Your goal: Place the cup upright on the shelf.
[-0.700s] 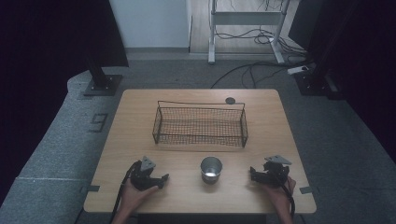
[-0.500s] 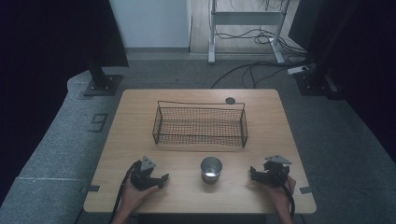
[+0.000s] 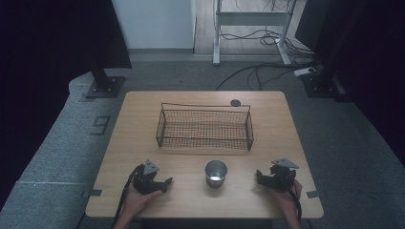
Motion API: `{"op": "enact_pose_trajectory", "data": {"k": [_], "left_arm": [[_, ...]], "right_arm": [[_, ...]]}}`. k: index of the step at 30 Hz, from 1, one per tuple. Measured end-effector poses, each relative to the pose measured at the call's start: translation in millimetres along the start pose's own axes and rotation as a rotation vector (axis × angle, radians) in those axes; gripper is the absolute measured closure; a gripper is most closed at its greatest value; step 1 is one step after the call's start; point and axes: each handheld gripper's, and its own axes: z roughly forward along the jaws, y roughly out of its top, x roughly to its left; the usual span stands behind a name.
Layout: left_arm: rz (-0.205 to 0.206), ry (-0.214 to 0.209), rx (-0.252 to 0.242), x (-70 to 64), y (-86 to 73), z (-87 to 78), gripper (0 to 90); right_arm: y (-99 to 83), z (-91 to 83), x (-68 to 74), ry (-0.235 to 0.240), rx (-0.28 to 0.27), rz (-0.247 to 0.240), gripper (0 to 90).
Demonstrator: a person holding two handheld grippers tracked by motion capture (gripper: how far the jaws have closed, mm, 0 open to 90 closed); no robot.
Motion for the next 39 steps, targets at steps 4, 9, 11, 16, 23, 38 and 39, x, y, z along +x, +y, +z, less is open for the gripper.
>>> {"op": "enact_pose_trajectory", "data": {"k": [4, 9, 11, 16, 23, 38, 39], "left_arm": [[0.002, 0.013, -0.012, -0.3, -0.9, -1.6, 16.0], [-0.003, 0.021, -0.04, 1.1, -1.0, -5.3, 16.9], [-0.01, 0.016, -0.047, 1.6, -0.4, -6.5, 16.9], [-0.031, -0.008, -0.085, 2.1, 3.6, -14.4, 17.0], [-0.011, -0.041, -0.129, -7.8, 14.8, -24.7, 17.3], [0.042, -0.11, -0.174, -37.1, 42.2, -27.8, 17.8], [0.042, -0.11, -0.173, -38.0, 43.0, -27.2, 17.8]], "right_arm": [[-0.1, -0.2, -0.3, 0.003, 0.0, -0.001, 6.9], [-0.3, -0.6, -0.6, -0.001, -0.003, 0.001, 8.1], [-0.3, -0.7, -0.6, -0.002, -0.002, 0.002, 8.3], [-0.4, -0.7, -0.8, -0.003, -0.006, 0.003, 8.8], [-0.9, -1.7, -1.1, -0.012, -0.007, 0.011, 10.4], [-1.0, -1.7, -2.0, -0.029, -0.01, 0.026, 11.0], [-1.0, -1.6, -2.0, -0.028, -0.011, 0.027, 11.0]]}}
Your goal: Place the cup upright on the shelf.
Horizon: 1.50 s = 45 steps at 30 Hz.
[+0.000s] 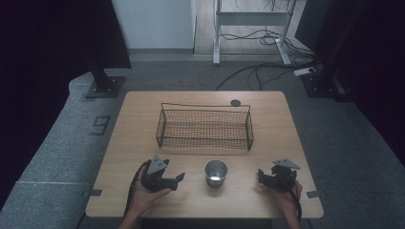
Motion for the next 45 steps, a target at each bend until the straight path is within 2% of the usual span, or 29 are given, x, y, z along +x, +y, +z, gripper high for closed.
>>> {"op": "enact_pose_trajectory", "data": {"k": [17, 20, 31, 37, 45], "left_arm": [[0.031, -0.055, 0.009, -19.5, 17.0, 12.9, 16.5], [0.049, -0.081, 0.007, -27.2, 23.9, 18.3, 15.4], [0.073, -0.117, 0.027, -40.2, 28.5, 28.0, 14.6], [0.084, -0.13, 0.029, -48.4, 31.8, 32.6, 14.2], [0.087, -0.13, 0.037, -51.5, 33.4, 39.0, 12.9]], "right_arm": [[0.2, -0.1, -0.2, -0.002, 0.002, 0.0, 11.1], [0.1, -0.1, -0.1, -0.003, 0.001, 0.002, 11.4], [0.1, -0.2, 0.0, -0.007, 0.001, 0.002, 11.7], [0.0, -0.3, 0.1, -0.007, 0.0, 0.002, 11.8], [-0.1, -0.4, 0.1, -0.01, -0.001, 0.005, 12.3]]}}
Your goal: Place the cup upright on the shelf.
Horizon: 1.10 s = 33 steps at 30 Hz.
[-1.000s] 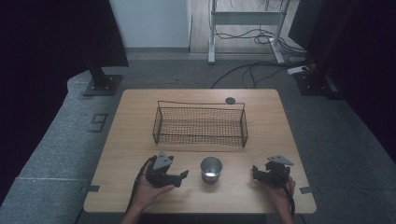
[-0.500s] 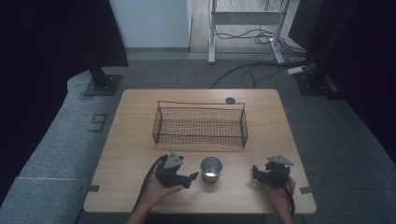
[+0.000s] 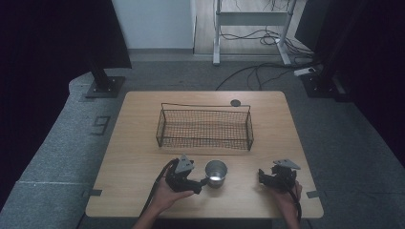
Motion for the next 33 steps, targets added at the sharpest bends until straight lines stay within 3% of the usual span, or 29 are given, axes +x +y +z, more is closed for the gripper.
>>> {"op": "enact_pose_trajectory", "data": {"k": [20, 33], "left_arm": [[0.011, -0.046, 0.042, -11.5, 8.6, 22.2, 2.5], [0.035, -0.058, 0.079, -21.6, 14.8, 43.3, 2.1]], "right_arm": [[0.0, 0.0, 0.0, 0.0, 0.0, 0.001, 12.5], [0.0, 0.0, 0.0, -0.001, -0.001, 0.0, 12.6]]}}
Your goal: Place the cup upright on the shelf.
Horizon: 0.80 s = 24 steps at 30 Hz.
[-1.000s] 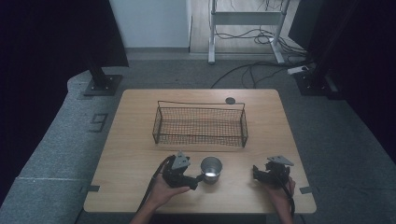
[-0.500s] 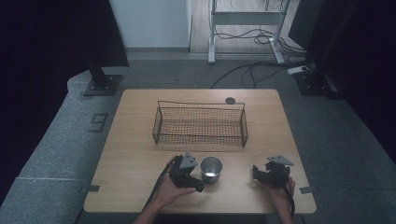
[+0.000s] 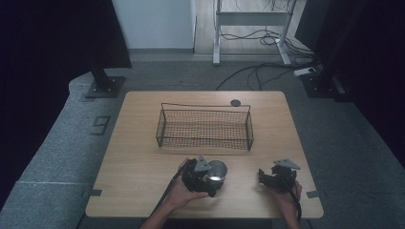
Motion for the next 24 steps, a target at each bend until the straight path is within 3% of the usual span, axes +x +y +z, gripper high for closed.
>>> {"op": "enact_pose_trajectory", "data": {"k": [6, 13, 14, 24], "left_arm": [[0.024, 0.018, 0.008, -4.2, 5.5, 6.8, 2.3], [0.025, 0.044, 0.005, -5.9, 6.7, 13.4, 11.8], [0.023, 0.042, 0.001, -5.1, 6.4, 13.2, 15.7], [0.052, 0.038, -0.002, -5.8, 4.2, 11.3, 18.0]], "right_arm": [[0.0, 0.0, 0.0, 0.0, 0.0, 0.001, 12.7], [0.0, -0.1, 0.0, -0.001, -0.001, 0.0, 12.8], [-0.1, -0.1, 0.0, -0.001, -0.001, 0.0, 12.8], [0.0, -0.1, 0.0, -0.001, -0.001, 0.0, 12.8]]}}
